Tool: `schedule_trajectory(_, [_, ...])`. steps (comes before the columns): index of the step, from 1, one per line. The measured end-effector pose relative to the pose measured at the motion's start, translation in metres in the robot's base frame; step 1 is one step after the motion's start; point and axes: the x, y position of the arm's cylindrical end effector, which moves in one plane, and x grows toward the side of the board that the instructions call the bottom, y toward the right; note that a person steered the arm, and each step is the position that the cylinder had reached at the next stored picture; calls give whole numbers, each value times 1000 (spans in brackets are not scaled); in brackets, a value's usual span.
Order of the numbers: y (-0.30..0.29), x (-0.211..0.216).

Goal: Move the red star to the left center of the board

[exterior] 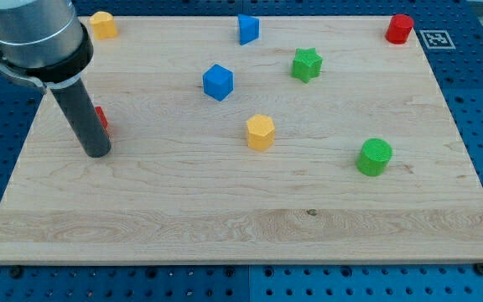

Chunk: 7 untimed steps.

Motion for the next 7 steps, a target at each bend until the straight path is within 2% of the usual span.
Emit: schedule_trajectory(7, [-55,-43])
